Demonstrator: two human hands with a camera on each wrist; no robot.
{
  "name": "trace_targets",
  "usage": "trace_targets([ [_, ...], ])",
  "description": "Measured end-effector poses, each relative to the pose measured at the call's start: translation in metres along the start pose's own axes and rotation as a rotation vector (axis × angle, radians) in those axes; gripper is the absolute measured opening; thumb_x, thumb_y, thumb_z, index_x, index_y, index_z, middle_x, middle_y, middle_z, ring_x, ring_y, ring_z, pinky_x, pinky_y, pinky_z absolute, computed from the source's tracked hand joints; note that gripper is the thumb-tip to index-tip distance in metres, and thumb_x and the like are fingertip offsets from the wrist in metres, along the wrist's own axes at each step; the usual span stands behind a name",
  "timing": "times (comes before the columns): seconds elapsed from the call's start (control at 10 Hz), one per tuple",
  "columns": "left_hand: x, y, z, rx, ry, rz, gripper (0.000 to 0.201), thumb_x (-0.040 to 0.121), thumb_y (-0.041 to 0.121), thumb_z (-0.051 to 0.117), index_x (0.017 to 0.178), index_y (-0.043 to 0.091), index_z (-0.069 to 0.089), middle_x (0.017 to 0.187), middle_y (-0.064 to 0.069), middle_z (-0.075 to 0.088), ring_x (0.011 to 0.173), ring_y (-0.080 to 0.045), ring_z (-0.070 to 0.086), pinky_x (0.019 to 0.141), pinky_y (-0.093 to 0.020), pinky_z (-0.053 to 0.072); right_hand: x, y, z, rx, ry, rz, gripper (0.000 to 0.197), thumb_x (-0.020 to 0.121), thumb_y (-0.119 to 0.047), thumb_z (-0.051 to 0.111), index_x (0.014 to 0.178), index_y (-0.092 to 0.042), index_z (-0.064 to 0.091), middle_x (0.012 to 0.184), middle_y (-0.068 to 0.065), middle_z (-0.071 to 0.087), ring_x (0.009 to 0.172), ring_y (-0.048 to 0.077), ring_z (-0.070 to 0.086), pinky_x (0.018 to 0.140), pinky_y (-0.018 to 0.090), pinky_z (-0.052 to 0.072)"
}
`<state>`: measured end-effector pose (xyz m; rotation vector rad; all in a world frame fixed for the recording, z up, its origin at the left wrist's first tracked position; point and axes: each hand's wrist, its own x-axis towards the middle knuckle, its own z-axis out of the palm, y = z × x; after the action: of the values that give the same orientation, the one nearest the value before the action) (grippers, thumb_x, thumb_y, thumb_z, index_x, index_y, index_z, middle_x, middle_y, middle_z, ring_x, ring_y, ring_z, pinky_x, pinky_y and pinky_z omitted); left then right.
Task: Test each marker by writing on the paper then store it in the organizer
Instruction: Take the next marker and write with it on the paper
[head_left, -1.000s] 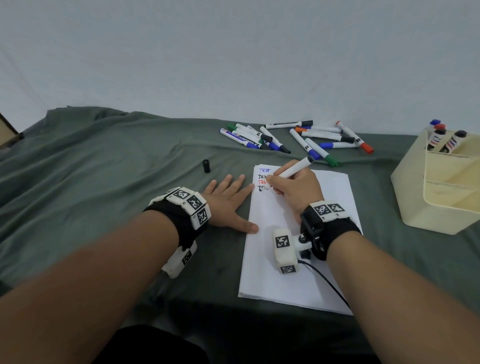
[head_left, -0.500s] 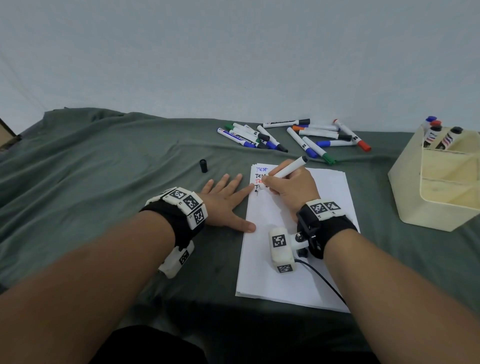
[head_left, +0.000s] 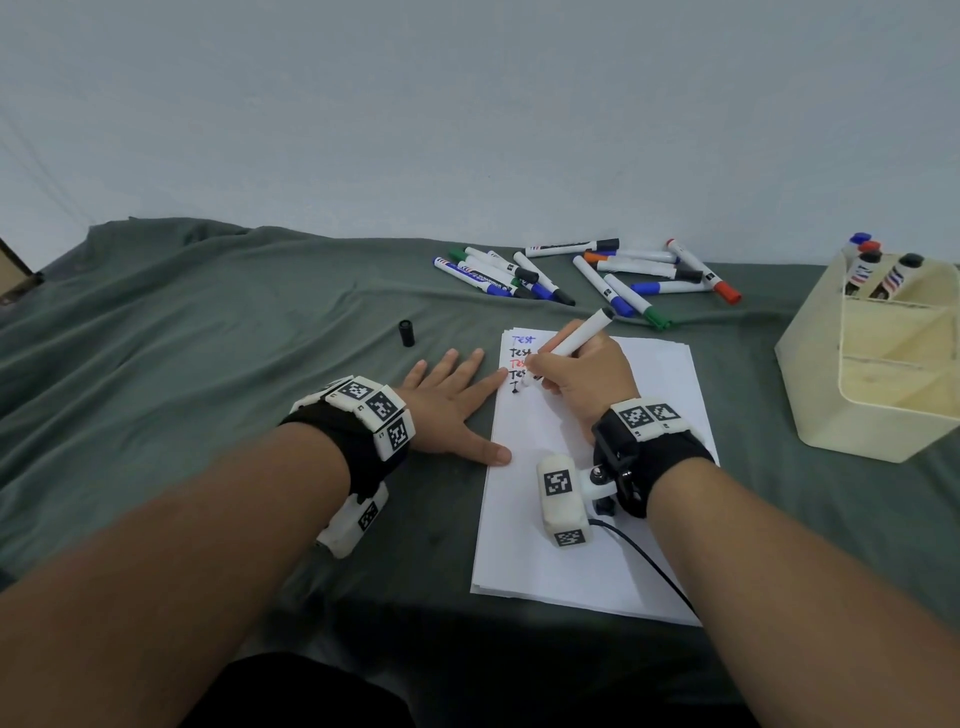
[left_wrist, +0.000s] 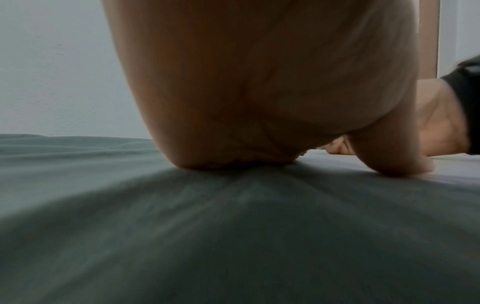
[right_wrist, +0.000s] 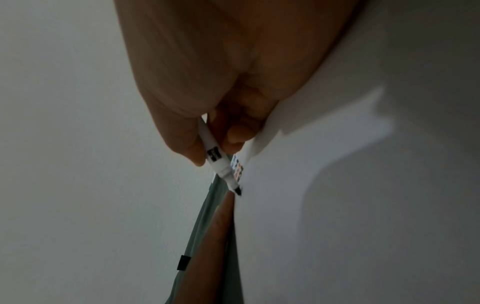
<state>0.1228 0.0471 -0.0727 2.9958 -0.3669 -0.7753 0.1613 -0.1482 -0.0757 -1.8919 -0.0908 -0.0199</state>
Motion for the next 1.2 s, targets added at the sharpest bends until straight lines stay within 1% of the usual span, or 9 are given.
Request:
trace_targets([
  [0.1, -0.0002, 0.0002, -0.0001, 0.003, 0.0, -0.002, 0.115, 0.064, 0.095, 0.041, 0.147, 0.046, -0.023, 0.158, 0.008, -0.033, 0.145, -0.021, -0.029, 0.117, -0.05, -0.015, 0.0002, 0.0009, -0.0011, 0.012, 0.016, -0.01, 0.014, 0.077, -0.02, 0.078, 0.073, -0.022, 0.065, 0.061, -0.002, 0.069, 0.056, 0.008, 0.063, 0.063, 0.031, 0.052],
  [0.4, -0.0004, 0.0003, 0.0001, 0.004, -0.004, -0.003, 0.115, 0.064, 0.095, 0.041, 0.147, 0.046, -0.023, 0.157, 0.008, -0.033, 0.145, -0.021, -0.029, 0.117, -0.049, -0.015, -0.0012, -0.0003, -0.0013, 0.028, -0.001, -0.009, 0.013, 0.079, -0.021, 0.079, 0.073, -0.021, 0.066, 0.066, 0.001, 0.072, 0.06, 0.011, 0.067, 0.064, 0.031, 0.056],
  [0.5, -0.0006, 0.0003, 0.0, 0.001, -0.004, -0.005, 0.115, 0.064, 0.095, 0.041, 0.147, 0.046, -0.023, 0.158, 0.008, -0.033, 0.145, -0.02, -0.03, 0.116, -0.049, -0.015, -0.0006, -0.0011, -0.0006, -0.01, -0.013, -0.016, 0.013, 0.079, -0.02, 0.078, 0.074, -0.022, 0.066, 0.066, 0.0, 0.069, 0.062, 0.011, 0.065, 0.063, 0.029, 0.053],
  [0.6, -0.0009, 0.0004, 0.0, -0.006, -0.008, -0.004, 0.115, 0.064, 0.094, 0.042, 0.147, 0.047, -0.023, 0.157, 0.009, -0.033, 0.145, -0.02, -0.03, 0.116, -0.049, -0.016, 0.0022, -0.0013, 0.0003, -0.028, 0.016, -0.009, 0.017, 0.079, -0.018, 0.077, 0.075, -0.022, 0.061, 0.066, -0.004, 0.064, 0.061, 0.01, 0.059, 0.06, 0.026, 0.044],
  [0.8, -0.0014, 0.0002, -0.0002, -0.005, -0.005, -0.003, 0.115, 0.064, 0.095, 0.041, 0.147, 0.047, -0.022, 0.158, 0.009, -0.033, 0.145, -0.02, -0.03, 0.117, -0.05, -0.015, 0.0016, 0.0013, -0.0029, 0.019, 0.042, 0.014, 0.015, 0.078, -0.022, 0.078, 0.076, -0.021, 0.063, 0.057, -0.006, 0.066, 0.052, 0.005, 0.06, 0.063, 0.031, 0.05],
  [0.9, -0.0006, 0.0, -0.0003, -0.003, -0.003, -0.001, 0.116, 0.064, 0.095, 0.041, 0.148, 0.046, -0.022, 0.158, 0.008, -0.032, 0.145, -0.021, -0.029, 0.117, -0.05, -0.015, 0.0017, 0.0015, -0.0014, -0.004, 0.027, 0.021, 0.014, 0.076, -0.021, 0.078, 0.078, -0.021, 0.064, 0.063, -0.004, 0.068, 0.06, 0.01, 0.063, 0.068, 0.036, 0.056],
  [1.0, 0.0003, 0.0004, -0.0001, 0.0, -0.004, -0.001, 0.116, 0.062, 0.096, 0.04, 0.147, 0.047, -0.023, 0.158, 0.008, -0.032, 0.145, -0.021, -0.029, 0.117, -0.05, -0.015, 0.0021, 0.0013, -0.0008, -0.025, 0.025, 0.011, 0.014, 0.077, -0.019, 0.078, 0.077, -0.021, 0.063, 0.069, -0.001, 0.068, 0.066, 0.015, 0.064, 0.068, 0.036, 0.055],
  [1.1, 0.0004, 0.0002, -0.0003, -0.002, -0.009, -0.002, 0.116, 0.063, 0.096, 0.04, 0.147, 0.047, -0.023, 0.158, 0.008, -0.032, 0.145, -0.021, -0.029, 0.117, -0.05, -0.015, 0.0027, 0.0016, -0.0025, -0.029, 0.046, -0.001, 0.015, 0.079, -0.02, 0.076, 0.077, -0.022, 0.062, 0.069, -0.001, 0.067, 0.065, 0.013, 0.063, 0.064, 0.028, 0.048],
  [1.2, 0.0001, -0.0004, 0.0001, -0.005, -0.007, -0.002, 0.116, 0.062, 0.096, 0.04, 0.147, 0.047, -0.023, 0.158, 0.009, -0.032, 0.145, -0.02, -0.03, 0.116, -0.05, -0.016, 0.0013, -0.0002, -0.0022, -0.042, 0.029, -0.006, 0.015, 0.079, -0.02, 0.076, 0.077, -0.021, 0.061, 0.069, -0.001, 0.067, 0.065, 0.013, 0.063, 0.064, 0.029, 0.051],
])
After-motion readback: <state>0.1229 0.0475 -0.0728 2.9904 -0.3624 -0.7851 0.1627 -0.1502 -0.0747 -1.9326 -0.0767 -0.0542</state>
